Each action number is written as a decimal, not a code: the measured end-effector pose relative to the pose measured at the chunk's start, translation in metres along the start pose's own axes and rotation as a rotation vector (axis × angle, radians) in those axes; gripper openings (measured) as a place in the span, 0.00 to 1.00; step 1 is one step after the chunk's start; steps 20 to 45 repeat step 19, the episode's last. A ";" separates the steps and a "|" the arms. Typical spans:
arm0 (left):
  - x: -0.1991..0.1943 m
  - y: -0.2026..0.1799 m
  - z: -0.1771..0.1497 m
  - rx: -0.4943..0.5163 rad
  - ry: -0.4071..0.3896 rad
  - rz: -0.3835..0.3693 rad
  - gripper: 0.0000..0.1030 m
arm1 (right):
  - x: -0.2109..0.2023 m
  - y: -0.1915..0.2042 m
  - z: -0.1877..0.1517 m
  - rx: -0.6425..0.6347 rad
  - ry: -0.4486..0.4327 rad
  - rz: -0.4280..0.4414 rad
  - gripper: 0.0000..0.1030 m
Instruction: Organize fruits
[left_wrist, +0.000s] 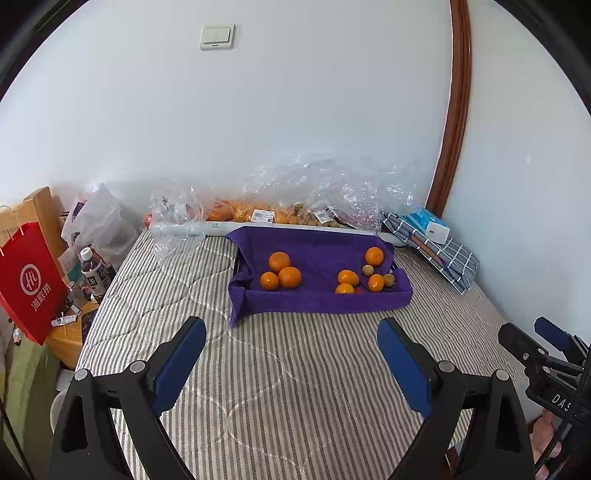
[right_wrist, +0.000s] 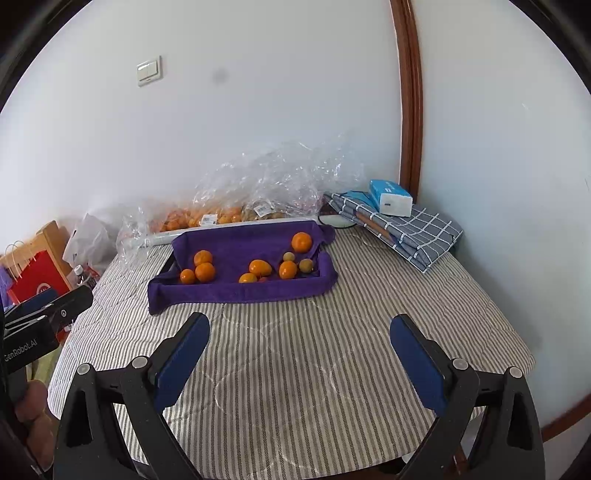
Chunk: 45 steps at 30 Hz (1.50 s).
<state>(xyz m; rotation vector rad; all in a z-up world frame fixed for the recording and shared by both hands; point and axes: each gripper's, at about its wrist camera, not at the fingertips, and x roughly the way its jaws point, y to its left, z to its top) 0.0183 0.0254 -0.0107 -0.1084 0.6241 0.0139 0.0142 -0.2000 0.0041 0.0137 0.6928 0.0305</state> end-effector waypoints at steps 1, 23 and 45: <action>0.001 0.000 0.001 -0.001 0.000 -0.003 0.91 | 0.000 0.000 0.000 0.000 0.000 -0.001 0.95; -0.005 -0.004 0.003 0.005 -0.010 -0.004 0.94 | -0.004 -0.003 -0.004 -0.003 -0.003 -0.013 0.95; -0.005 -0.004 0.003 0.005 -0.010 -0.004 0.94 | -0.004 -0.003 -0.004 -0.003 -0.003 -0.013 0.95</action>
